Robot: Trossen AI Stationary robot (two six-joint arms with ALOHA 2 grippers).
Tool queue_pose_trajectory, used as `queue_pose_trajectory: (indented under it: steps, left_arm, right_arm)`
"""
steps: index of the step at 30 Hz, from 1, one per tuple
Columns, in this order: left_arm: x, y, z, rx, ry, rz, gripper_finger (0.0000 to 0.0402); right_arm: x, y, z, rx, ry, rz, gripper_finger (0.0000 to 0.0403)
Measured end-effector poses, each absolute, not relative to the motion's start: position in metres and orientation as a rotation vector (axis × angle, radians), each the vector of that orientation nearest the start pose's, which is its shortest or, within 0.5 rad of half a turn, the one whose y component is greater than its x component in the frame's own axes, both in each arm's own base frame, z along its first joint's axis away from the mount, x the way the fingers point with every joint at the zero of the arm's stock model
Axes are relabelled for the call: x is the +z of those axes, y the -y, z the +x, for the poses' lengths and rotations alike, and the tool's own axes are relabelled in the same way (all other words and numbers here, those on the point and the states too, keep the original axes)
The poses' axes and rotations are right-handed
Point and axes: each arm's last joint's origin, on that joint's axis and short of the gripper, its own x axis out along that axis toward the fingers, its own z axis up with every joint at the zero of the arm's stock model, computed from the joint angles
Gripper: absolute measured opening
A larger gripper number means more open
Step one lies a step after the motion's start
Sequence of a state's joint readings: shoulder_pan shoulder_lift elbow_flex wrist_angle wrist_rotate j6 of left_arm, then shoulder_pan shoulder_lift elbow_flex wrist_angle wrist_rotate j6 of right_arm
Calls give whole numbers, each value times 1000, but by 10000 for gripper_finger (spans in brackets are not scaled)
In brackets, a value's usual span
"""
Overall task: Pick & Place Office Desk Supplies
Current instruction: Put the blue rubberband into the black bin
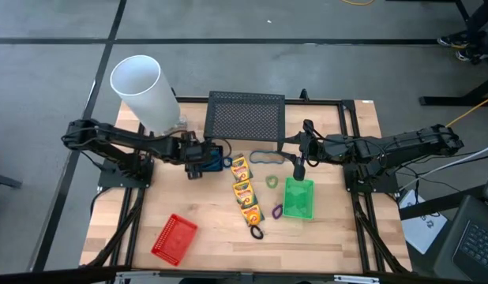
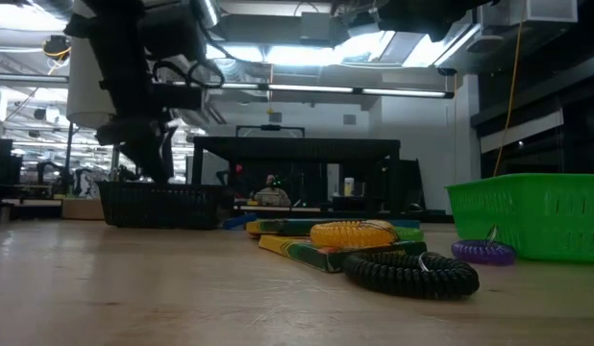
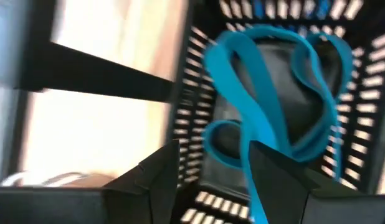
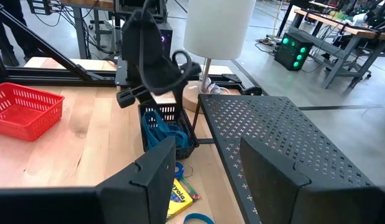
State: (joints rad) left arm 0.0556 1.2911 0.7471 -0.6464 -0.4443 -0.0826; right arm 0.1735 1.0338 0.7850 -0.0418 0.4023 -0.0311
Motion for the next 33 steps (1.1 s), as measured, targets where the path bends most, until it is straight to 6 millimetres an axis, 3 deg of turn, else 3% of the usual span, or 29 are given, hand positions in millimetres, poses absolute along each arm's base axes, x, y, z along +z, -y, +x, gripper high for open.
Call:
queue_pose_trajectory:
  steps: [6,16,23,33]
  left_arm:
    - [212,-19,222,450,-1010,119,211]
    - [252,6,263,-58,-436,17,211]
    - [226,-1,292,-14,-461,80,203]
    - [211,-12,356,11,-616,181,203]
  right_arm:
    - [301,-28,226,-221,-283,-113,181]
    - [301,-28,226,-221,-283,-113,181]
    - [301,-28,226,-223,-281,-115,181]
    - [301,-28,226,-223,-284,-120,181]
